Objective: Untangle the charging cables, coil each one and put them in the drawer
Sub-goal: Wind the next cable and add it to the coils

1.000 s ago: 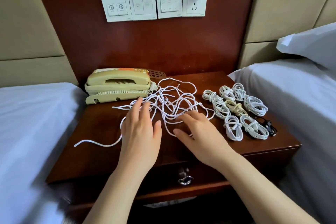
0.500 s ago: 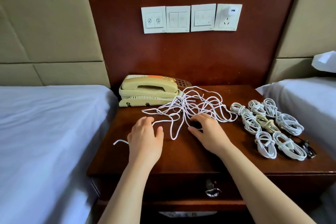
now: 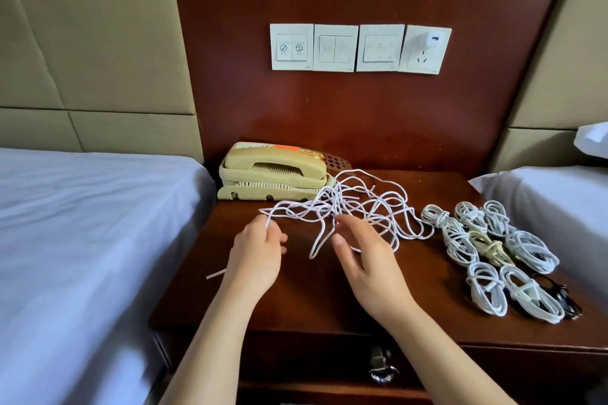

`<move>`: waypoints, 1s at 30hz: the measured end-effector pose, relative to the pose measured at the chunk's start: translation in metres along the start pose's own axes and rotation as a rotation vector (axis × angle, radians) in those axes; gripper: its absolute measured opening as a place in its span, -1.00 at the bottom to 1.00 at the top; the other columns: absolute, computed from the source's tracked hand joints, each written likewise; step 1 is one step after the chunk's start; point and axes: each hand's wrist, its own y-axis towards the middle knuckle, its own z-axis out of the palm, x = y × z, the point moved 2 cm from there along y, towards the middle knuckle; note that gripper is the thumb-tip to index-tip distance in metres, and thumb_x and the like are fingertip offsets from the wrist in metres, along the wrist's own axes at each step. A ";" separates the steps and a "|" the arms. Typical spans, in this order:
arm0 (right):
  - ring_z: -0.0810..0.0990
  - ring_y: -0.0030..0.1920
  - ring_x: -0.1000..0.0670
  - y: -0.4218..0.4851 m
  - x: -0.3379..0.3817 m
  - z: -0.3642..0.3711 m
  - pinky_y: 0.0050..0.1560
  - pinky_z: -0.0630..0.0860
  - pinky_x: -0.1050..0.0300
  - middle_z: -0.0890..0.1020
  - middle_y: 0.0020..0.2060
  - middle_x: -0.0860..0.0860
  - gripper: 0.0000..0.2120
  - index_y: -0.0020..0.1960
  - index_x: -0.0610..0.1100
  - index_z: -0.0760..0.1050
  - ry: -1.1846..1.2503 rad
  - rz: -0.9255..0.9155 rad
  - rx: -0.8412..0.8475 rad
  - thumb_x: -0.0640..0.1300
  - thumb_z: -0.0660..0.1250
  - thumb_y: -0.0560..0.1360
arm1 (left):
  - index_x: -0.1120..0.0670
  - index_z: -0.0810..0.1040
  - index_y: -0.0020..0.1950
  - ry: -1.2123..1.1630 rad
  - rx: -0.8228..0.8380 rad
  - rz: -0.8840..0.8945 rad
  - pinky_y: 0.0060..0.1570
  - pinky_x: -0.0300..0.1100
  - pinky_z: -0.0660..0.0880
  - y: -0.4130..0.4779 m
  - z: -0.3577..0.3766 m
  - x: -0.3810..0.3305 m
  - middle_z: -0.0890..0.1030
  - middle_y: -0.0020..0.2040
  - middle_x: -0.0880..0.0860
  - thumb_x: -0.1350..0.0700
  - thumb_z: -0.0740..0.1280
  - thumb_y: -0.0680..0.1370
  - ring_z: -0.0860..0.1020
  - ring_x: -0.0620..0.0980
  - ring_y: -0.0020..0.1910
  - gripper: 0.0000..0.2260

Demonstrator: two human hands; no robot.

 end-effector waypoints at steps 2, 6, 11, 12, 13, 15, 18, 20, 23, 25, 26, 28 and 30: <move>0.46 0.07 0.36 0.001 0.009 -0.002 0.09 0.34 0.49 0.48 0.11 0.19 -0.64 0.37 -0.05 0.36 0.126 0.025 -0.035 -0.06 0.22 0.59 | 0.02 0.37 -0.19 -0.114 0.029 0.103 -0.32 -0.21 0.41 -0.006 -0.002 -0.010 0.61 -0.30 -0.04 0.17 0.04 0.62 0.52 -0.10 -0.47 -0.77; 0.41 0.21 0.24 0.004 0.023 -0.019 0.21 0.31 0.37 0.46 0.14 0.16 -0.60 0.31 -0.07 0.40 0.158 -0.057 -0.297 0.08 0.17 0.54 | -0.04 0.41 -0.21 -0.373 0.272 0.179 -0.45 -0.06 0.19 -0.030 0.008 -0.029 0.38 -0.55 -0.10 -0.02 0.08 0.61 0.29 -0.12 -0.55 -0.76; 0.40 0.34 -0.19 -0.003 0.014 -0.042 0.28 0.34 -0.09 0.48 0.27 -0.16 -0.51 0.24 -0.14 0.49 -0.475 0.035 -0.341 0.13 0.04 0.52 | 0.05 0.36 -0.26 -0.222 0.383 0.275 -0.34 -0.07 0.27 -0.046 0.017 -0.042 0.38 -0.50 -0.06 -0.04 0.06 0.62 0.32 -0.09 -0.48 -0.70; 0.43 0.33 -0.20 -0.004 0.012 -0.041 0.30 0.32 -0.10 0.52 0.25 -0.17 -0.53 0.24 -0.15 0.50 -0.604 -0.019 -0.292 0.08 0.04 0.52 | 0.05 0.32 -0.30 -0.189 0.369 0.292 -0.36 -0.12 0.23 -0.047 0.017 -0.044 0.33 -0.51 -0.09 -0.02 0.07 0.61 0.27 -0.14 -0.49 -0.69; 0.49 0.29 -0.16 -0.005 0.013 -0.039 0.34 0.25 -0.06 0.58 0.19 -0.14 -0.54 0.26 -0.16 0.49 -0.629 -0.075 -0.224 0.04 0.03 0.52 | 0.07 0.30 -0.32 -0.177 0.366 0.302 -0.36 -0.14 0.21 -0.046 0.017 -0.044 0.31 -0.51 -0.09 0.00 0.09 0.60 0.25 -0.14 -0.48 -0.68; 0.62 0.06 -0.02 -0.007 0.018 -0.034 0.38 0.13 0.08 0.66 -0.04 -0.01 -0.57 0.29 -0.14 0.45 -0.463 -0.134 -0.053 -0.03 0.00 0.55 | 0.07 0.31 -0.34 -0.168 0.363 0.314 -0.37 -0.16 0.22 -0.045 0.017 -0.045 0.33 -0.49 -0.08 0.03 0.11 0.60 0.26 -0.12 -0.46 -0.68; 0.49 -0.24 0.09 -0.007 0.021 -0.035 0.06 0.32 0.28 0.55 -0.33 0.11 -0.76 -0.03 -0.13 0.54 -0.156 -0.106 0.097 -0.12 0.11 0.59 | 0.10 0.32 -0.32 -0.112 0.333 0.345 -0.39 -0.21 0.20 -0.043 0.019 -0.043 0.35 -0.45 -0.05 0.04 0.11 0.61 0.27 -0.10 -0.42 -0.68; 0.44 -0.32 0.05 -0.006 0.016 -0.040 -0.26 0.32 0.24 0.50 -0.40 0.06 -0.76 -0.22 -0.17 0.49 -0.114 -0.041 0.081 -0.12 0.22 0.59 | 0.14 0.29 -0.30 -0.061 0.311 0.371 -0.38 -0.19 0.18 -0.043 0.019 -0.043 0.31 -0.42 -0.01 0.00 0.11 0.61 0.26 -0.09 -0.41 -0.67; 0.40 -0.40 0.05 -0.002 0.008 -0.052 -0.40 0.26 0.27 0.44 -0.49 0.01 -0.74 -0.26 -0.19 0.49 -0.080 0.015 -0.095 -0.10 0.26 0.56 | 0.16 0.31 -0.30 -0.041 0.299 0.342 -0.41 -0.22 0.18 -0.041 0.017 -0.040 0.28 -0.44 -0.06 -0.08 0.10 0.60 0.25 -0.11 -0.43 -0.61; 0.32 -0.46 0.08 -0.001 0.002 -0.058 -0.46 0.20 0.28 0.33 -0.55 0.03 -0.69 -0.32 -0.21 0.41 -0.030 0.065 -0.189 -0.13 0.24 0.58 | 0.13 0.30 -0.34 -0.045 0.319 0.308 -0.44 -0.25 0.16 -0.039 0.012 -0.038 0.24 -0.47 -0.09 -0.10 0.10 0.60 0.23 -0.13 -0.46 -0.59; 0.29 -0.48 0.08 0.000 -0.002 -0.060 -0.47 0.17 0.27 0.29 -0.55 0.05 -0.67 -0.34 -0.19 0.36 -0.015 0.090 -0.220 -0.14 0.23 0.59 | 0.11 0.27 -0.36 -0.034 0.333 0.298 -0.44 -0.24 0.15 -0.038 0.011 -0.036 0.22 -0.48 -0.09 -0.10 0.10 0.60 0.22 -0.13 -0.47 -0.60; 0.26 -0.48 0.08 0.000 -0.009 -0.063 -0.47 0.14 0.23 0.26 -0.55 0.07 -0.64 -0.36 -0.16 0.29 0.000 0.137 -0.272 -0.14 0.20 0.60 | 0.07 0.23 -0.37 0.004 0.347 0.283 -0.40 -0.20 0.15 -0.039 0.009 -0.032 0.20 -0.48 -0.10 -0.07 0.11 0.61 0.20 -0.14 -0.47 -0.61; 0.28 -0.49 0.07 0.000 -0.014 -0.066 -0.45 0.15 0.22 0.30 -0.55 0.08 -0.66 -0.36 -0.14 0.33 -0.044 0.146 -0.241 -0.15 0.20 0.59 | 0.10 0.24 -0.37 0.028 0.314 0.268 -0.37 -0.17 0.18 -0.037 0.009 -0.029 0.23 -0.46 -0.08 -0.04 0.12 0.61 0.21 -0.14 -0.47 -0.61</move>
